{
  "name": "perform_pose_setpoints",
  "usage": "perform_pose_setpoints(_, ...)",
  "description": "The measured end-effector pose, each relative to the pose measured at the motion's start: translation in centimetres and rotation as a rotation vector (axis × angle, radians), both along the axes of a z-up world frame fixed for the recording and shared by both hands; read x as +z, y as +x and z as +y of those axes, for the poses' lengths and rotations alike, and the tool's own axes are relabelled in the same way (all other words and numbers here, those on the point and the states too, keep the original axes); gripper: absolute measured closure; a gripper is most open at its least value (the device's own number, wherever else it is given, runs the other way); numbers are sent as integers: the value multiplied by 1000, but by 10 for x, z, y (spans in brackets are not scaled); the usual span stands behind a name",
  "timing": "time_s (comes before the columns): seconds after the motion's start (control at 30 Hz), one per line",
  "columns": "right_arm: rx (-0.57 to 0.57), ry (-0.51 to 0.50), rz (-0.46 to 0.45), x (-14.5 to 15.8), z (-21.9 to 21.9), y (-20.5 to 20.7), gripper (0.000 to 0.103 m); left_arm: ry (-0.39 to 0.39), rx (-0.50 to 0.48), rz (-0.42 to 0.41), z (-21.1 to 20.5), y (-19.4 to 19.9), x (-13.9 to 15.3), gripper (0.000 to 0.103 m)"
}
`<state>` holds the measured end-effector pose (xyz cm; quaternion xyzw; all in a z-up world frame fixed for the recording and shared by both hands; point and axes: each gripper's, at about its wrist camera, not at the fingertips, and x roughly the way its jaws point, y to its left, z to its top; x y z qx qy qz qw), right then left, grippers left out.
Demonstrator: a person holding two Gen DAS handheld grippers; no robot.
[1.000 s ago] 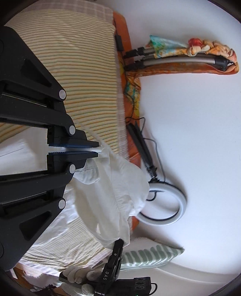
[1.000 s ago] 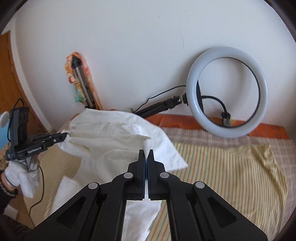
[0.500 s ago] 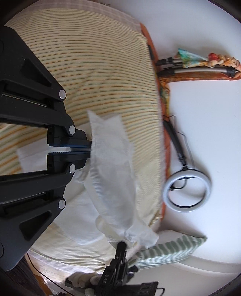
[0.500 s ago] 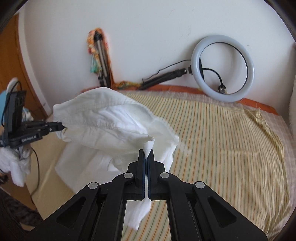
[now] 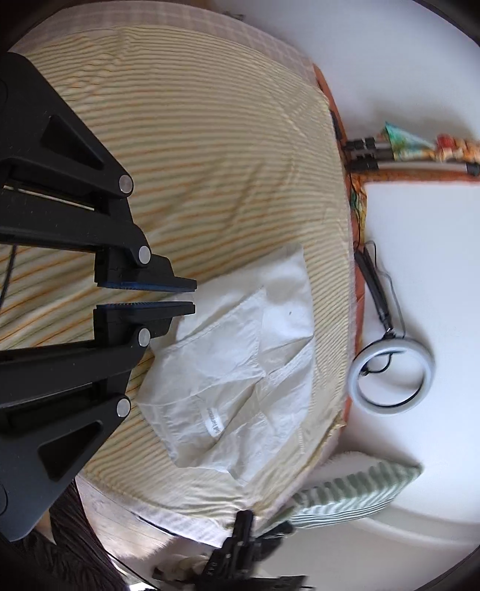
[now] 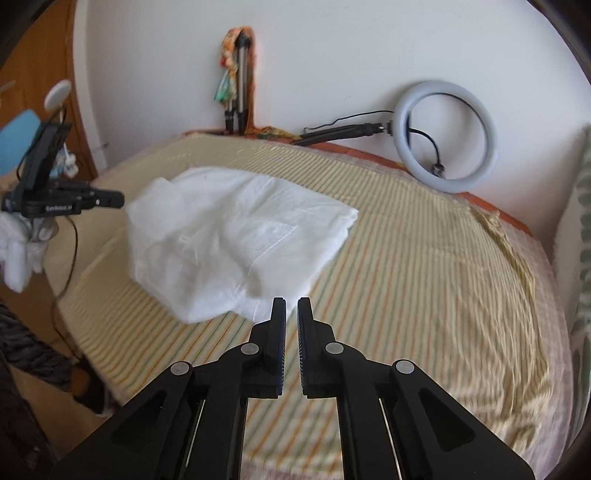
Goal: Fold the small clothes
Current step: 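Release the shirt and reposition both grippers above the folded bundle's edge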
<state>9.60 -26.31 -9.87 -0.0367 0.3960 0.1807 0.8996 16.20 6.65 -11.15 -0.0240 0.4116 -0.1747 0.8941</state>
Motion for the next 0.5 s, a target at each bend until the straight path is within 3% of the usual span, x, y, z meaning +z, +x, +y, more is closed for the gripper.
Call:
perform_pose_setpoints(0.07, -39, 79, 39, 0, -9, 3, 93, -94, 37, 45, 10, 4, -1, 99)
perform_pose_setpoints(0.13, -70, 163, 95, -3, -13, 13, 91, -136, 60, 68, 14, 12, -3, 88)
perform_pose_setpoints(0.17, -87, 207, 132, -6, -13, 20, 82, -155, 79, 83, 15, 17, -7, 81)
perform_pose_setpoints(0.2, -104, 257, 170, -10, -14, 26, 62, -194, 92, 109, 16, 21, -11, 75)
perform_pose_setpoints(0.23, -121, 320, 207, -15, -14, 30, 54, -249, 99, 146, 18, 27, -16, 74)
perform_pose_setpoints(0.27, -145, 391, 245, -22, -17, 38, 52, -313, 113, 185, 21, 33, -21, 74)
perform_pose_setpoints(0.37, -200, 463, 306, -37, -21, 52, 52, -407, 160, 236, 25, 47, -32, 74)
perform_pose_setpoints(0.43, -203, 476, 337, -46, -20, 59, 61, -435, 162, 262, 22, 54, -39, 74)
perform_pose_setpoints(0.5, -190, 495, 379, -55, -17, 64, 93, -424, 160, 291, 17, 62, -48, 102)
